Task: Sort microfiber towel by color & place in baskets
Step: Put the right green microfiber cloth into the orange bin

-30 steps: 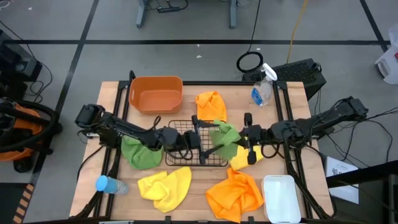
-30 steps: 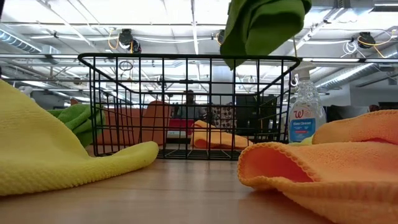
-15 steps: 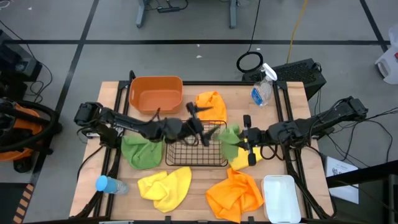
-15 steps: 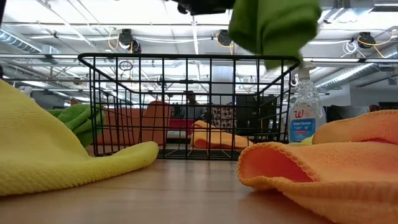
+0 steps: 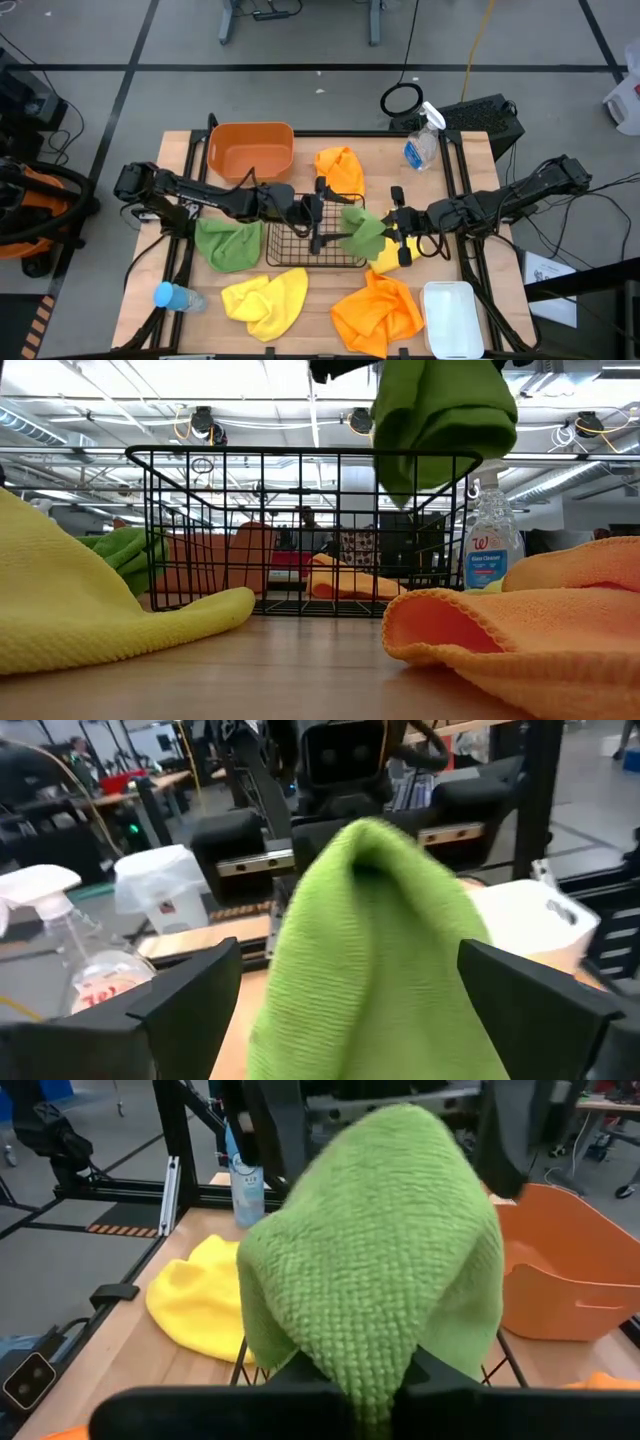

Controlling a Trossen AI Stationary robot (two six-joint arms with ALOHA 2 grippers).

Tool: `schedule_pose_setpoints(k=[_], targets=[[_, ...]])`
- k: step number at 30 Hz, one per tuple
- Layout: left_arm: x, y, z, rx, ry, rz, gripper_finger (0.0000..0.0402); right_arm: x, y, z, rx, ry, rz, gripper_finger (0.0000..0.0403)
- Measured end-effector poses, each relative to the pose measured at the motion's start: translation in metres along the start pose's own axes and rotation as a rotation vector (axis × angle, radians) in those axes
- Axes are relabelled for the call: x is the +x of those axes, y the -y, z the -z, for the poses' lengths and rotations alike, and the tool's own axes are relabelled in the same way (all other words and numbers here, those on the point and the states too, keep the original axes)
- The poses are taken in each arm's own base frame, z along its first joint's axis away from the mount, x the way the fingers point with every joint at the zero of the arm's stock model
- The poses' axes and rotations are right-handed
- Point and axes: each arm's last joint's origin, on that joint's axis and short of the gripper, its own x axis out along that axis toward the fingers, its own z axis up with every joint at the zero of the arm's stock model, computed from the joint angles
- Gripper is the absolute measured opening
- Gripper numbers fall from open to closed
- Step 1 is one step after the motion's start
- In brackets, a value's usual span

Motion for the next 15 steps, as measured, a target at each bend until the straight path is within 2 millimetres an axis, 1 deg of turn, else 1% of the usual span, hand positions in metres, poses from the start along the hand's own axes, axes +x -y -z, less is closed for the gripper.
schedule_pose_setpoints(k=[4,8,9,11,13,15], targets=[[-0.006,0.009,-0.006,-0.081,-0.008,0.028,0.0373,0.0,0.0,0.0,-0.014,0.002,0.001,0.0002],[-0.006,0.023,-0.007,-0.115,-0.012,0.039,0.0381,0.0,0.0,-0.001,-0.015,0.014,0.0,0.0002],[-0.005,0.027,-0.005,-0.111,-0.02,0.016,0.0386,0.0,0.0,-0.001,-0.016,0.014,0.0,0.0002],[-0.004,0.035,-0.003,-0.094,-0.052,-0.089,0.0396,0.0,0.0,-0.001,-0.017,0.014,0.001,0.0002],[-0.006,0.042,-0.003,-0.081,-0.061,-0.176,0.0398,0.0,0.0,-0.001,-0.017,0.014,0.001,0.0002],[-0.005,0.049,-0.006,-0.087,-0.037,-0.183,0.0398,0.0,0.0,-0.001,-0.018,0.015,0.003,0.0002]])
